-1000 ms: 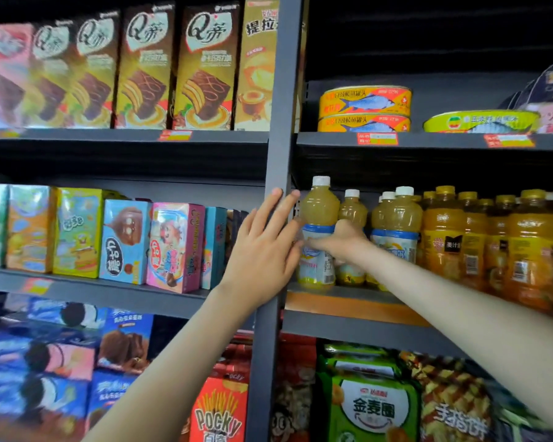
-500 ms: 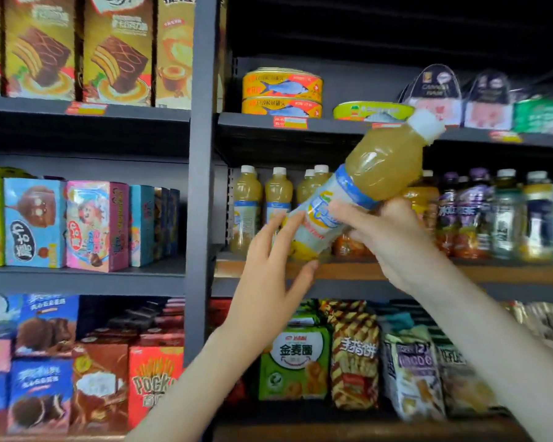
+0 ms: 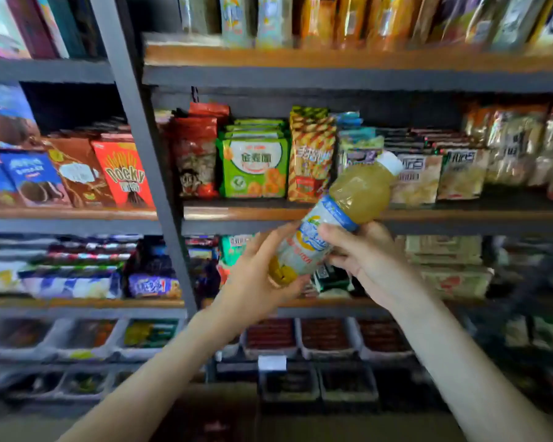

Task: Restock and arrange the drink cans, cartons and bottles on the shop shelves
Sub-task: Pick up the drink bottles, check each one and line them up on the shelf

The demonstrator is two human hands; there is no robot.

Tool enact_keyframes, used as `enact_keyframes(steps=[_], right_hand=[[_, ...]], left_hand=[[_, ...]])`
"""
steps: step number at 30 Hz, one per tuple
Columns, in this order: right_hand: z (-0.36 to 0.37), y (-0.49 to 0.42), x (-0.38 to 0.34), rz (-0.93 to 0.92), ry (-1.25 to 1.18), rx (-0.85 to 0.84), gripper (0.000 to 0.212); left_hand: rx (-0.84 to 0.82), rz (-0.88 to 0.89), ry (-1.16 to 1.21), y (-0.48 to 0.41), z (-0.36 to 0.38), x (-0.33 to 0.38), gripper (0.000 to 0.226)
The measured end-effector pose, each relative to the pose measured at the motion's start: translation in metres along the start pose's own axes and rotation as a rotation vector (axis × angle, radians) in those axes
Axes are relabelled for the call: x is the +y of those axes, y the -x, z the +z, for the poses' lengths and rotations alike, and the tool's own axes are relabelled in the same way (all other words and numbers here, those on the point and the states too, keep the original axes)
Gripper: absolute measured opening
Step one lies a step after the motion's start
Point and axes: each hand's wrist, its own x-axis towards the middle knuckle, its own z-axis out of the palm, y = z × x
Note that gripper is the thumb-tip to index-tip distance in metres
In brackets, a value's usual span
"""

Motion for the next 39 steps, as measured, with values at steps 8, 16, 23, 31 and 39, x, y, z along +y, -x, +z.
enact_keyframes(steps=[8,16,23,31,39], right_hand=[[-0.001,0.054,0.089,0.211,0.057,-0.017,0.039],[0.001,0.078,0.107,-0.354,1.137,-0.124,0.094],[-0.005,0.085,0.110,-0.280,1.266,-0.607,0.071],[0.031,0.092,0.126,-0.264,0.776,-0.200,0.047],[0.041,0.099,0.129,0.259,-0.303,0.098,0.044]], left_hand=[[-0.066,-0.486,0.131,0.098,0.031,0.021,0.064],[-0.042,-0.961,0.662,0.116,0.026,0.039,0.050],[-0.084,-1.149,0.610,0.120,-0.004,0.031,0.030],[-0.132,-0.897,0.477,0.115,-0.038,0.026,0.028],[-0.428,-0.597,0.339,0.140,-0.008,0.014,0.084]])
